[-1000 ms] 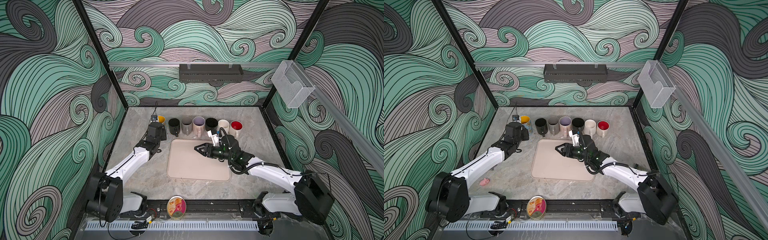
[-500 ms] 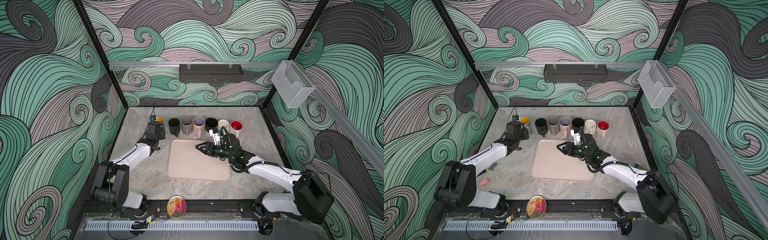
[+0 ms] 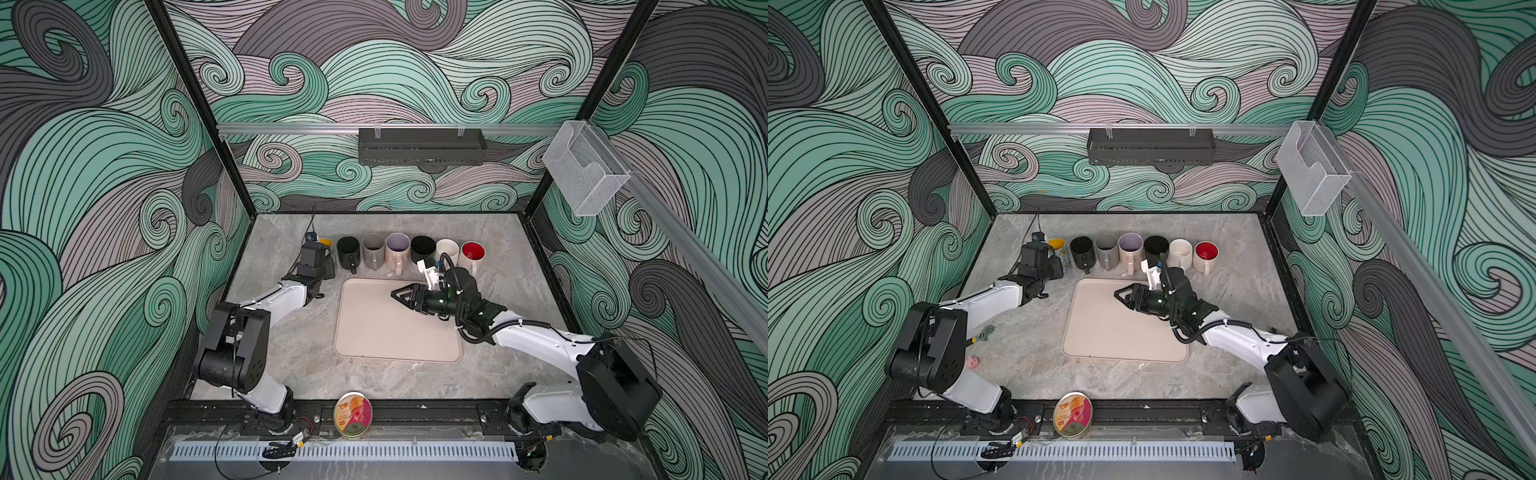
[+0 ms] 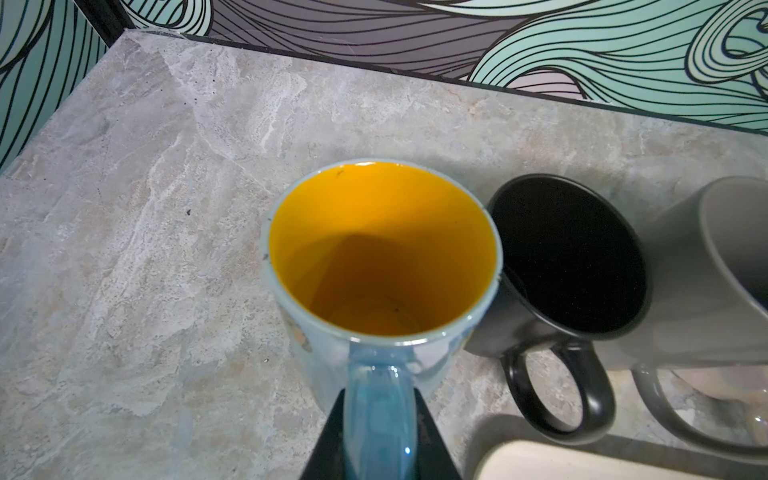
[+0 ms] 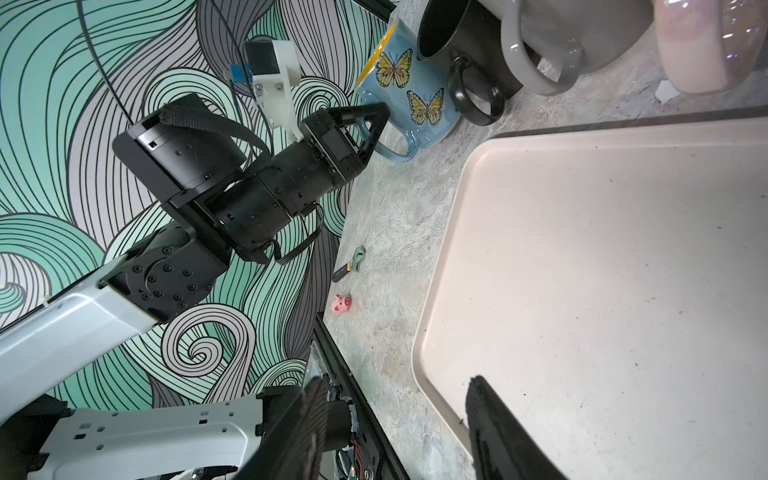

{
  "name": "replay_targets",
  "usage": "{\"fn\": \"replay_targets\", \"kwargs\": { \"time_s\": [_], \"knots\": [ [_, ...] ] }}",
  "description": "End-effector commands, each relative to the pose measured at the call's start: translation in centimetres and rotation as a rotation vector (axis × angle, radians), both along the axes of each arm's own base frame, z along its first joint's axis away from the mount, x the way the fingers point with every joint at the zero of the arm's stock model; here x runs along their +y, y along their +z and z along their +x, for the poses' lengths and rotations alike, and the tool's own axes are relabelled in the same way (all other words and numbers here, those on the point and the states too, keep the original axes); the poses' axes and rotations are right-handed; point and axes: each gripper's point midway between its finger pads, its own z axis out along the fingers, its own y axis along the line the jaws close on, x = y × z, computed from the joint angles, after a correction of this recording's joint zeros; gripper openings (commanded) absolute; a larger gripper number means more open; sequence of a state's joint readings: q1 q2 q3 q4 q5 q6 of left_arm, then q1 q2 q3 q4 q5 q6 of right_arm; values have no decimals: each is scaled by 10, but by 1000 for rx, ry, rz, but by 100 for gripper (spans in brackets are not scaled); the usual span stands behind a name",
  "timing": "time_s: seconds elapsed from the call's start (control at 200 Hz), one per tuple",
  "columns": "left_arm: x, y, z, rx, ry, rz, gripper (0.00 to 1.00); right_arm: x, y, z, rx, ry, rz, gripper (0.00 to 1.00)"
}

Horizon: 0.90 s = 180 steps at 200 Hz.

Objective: Turn the mug right side up
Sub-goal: Place the mug at the top-left of the table.

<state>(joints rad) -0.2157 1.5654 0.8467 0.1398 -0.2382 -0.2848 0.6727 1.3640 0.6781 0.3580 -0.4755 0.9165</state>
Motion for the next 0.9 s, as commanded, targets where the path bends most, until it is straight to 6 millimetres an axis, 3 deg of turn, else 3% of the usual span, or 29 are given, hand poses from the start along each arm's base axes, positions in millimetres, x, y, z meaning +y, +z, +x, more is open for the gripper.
{"fn": "replay_targets", "kwargs": {
  "time_s": [0.0, 0.17, 0.41, 0.455, 0.726, 0.896],
  "knots": [
    [0, 41, 22, -166, 23, -51, 0, -1, -2, 1, -8, 6, 8, 55],
    [-3, 22, 16, -117, 27, -75, 0, -2, -7, 0, -6, 5, 3, 55],
    [-14, 10, 4, -68, 1, -113, 0, -4, -6, -3, -5, 5, 9, 55],
    [-16, 8, 2, -61, -1, -116, 6, -5, -8, -4, -3, 3, 8, 55],
    [-23, -2, -12, -52, -1, -114, 20, -10, -11, -9, 8, -7, 5, 55],
    [-24, -3, -23, -56, 7, -106, 34, -12, -12, -14, 18, -7, 10, 55]
  ]
}}
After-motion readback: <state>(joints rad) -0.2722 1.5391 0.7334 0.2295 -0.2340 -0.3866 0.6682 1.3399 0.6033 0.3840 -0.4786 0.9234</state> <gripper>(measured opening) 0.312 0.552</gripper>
